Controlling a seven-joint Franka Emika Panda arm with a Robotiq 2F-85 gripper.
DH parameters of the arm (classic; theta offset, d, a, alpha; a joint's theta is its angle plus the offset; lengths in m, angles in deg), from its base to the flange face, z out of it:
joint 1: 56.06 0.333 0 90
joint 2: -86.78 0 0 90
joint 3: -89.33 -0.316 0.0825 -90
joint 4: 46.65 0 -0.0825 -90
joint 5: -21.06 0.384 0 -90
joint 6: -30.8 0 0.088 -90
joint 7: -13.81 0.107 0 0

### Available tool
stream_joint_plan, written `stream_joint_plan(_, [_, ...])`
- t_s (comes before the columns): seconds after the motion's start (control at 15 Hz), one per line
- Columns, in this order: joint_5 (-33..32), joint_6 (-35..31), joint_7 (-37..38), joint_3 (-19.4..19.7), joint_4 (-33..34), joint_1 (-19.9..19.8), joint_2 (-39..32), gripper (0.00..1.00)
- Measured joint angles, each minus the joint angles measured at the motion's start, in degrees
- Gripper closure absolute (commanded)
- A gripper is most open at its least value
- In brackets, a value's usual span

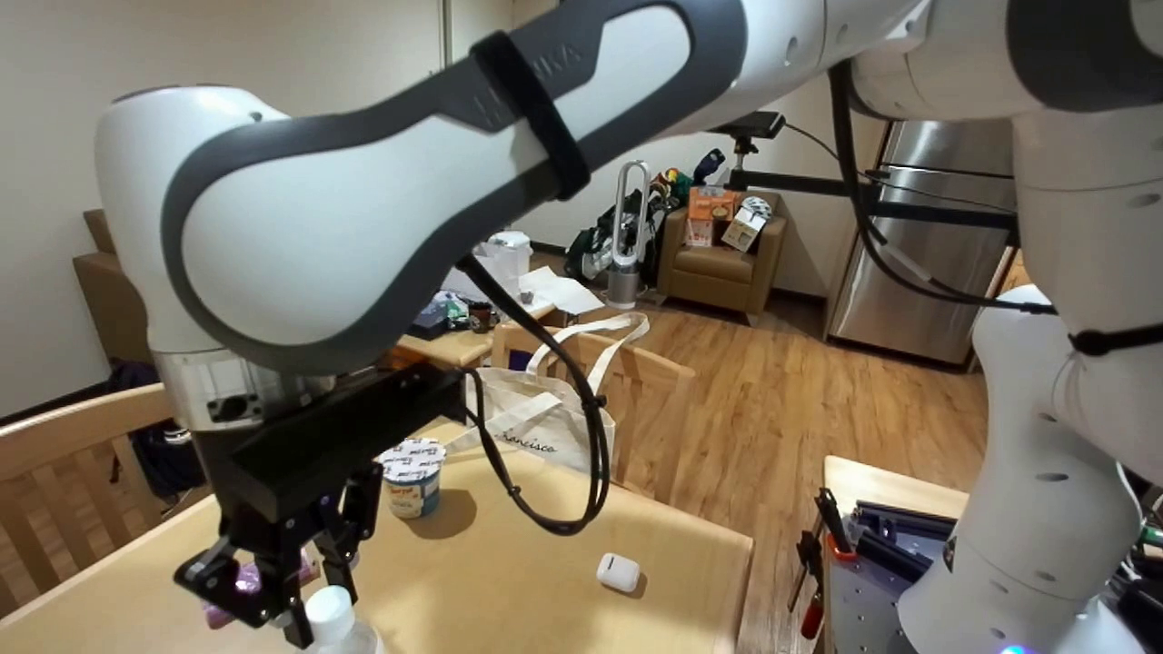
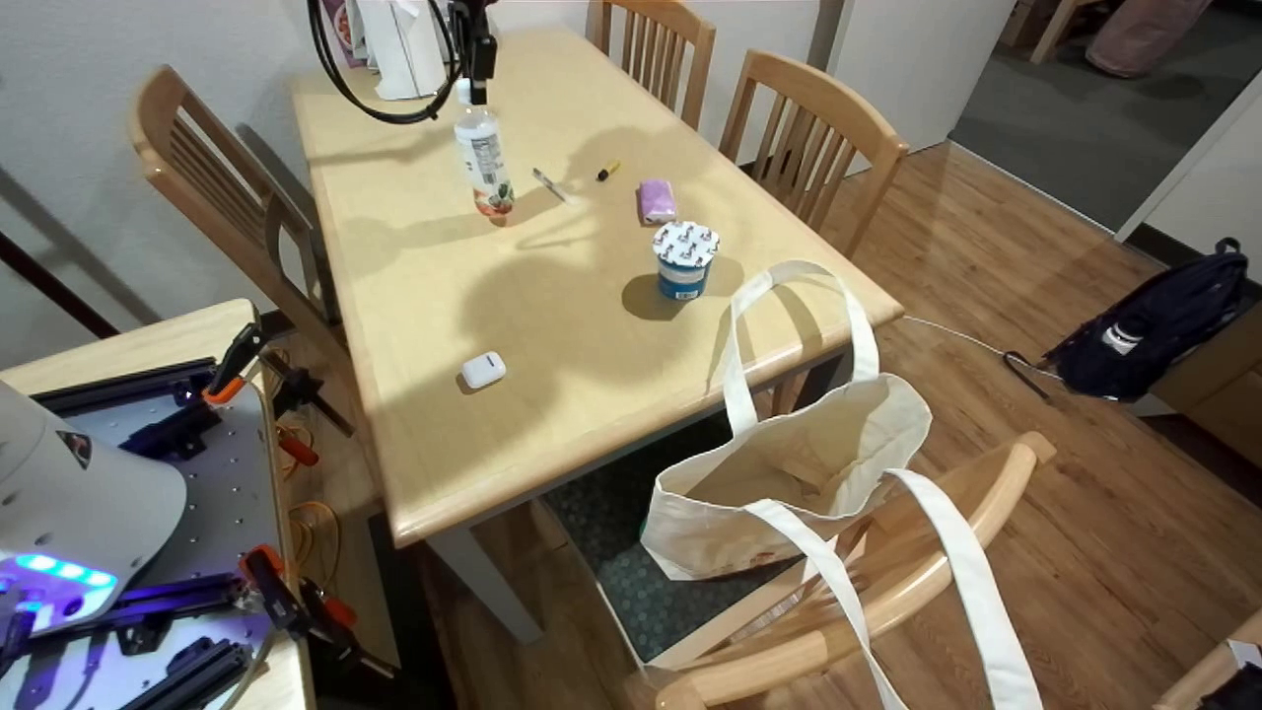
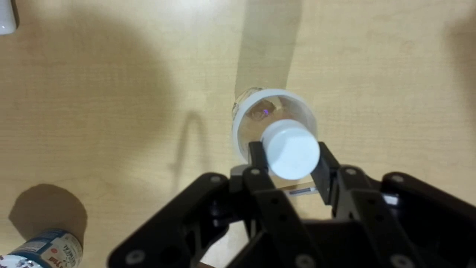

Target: Put the bottle in the bag

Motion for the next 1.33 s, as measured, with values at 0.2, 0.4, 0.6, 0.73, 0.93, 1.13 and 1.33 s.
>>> stream_joint_plan(0.2, [3.6,0.0,0.0,0.6,-2.3,-2.5,2.7,0.9])
stream_joint_plan(0.4, [7.8,-1.0,0.0,1.3,-5.1,-5.4,5.3,0.9])
stream_joint_plan(0.6, [12.4,-2.8,0.1,2.5,-8.2,-8.1,8.0,0.9])
stream_joint_plan(0.73, [15.9,-4.0,0.2,3.2,-10.2,-10.0,9.9,0.9])
stream_joint_plan(0.93, [20.3,-5.0,0.2,4.5,-13.0,-12.7,12.7,0.9])
stream_joint_plan(1.13, [21.9,-5.9,1.3,6.0,-15.0,-14.5,15.0,0.9])
stream_joint_plan(1.33, [21.8,-6.5,4.6,8.0,-15.8,-15.9,16.3,0.9])
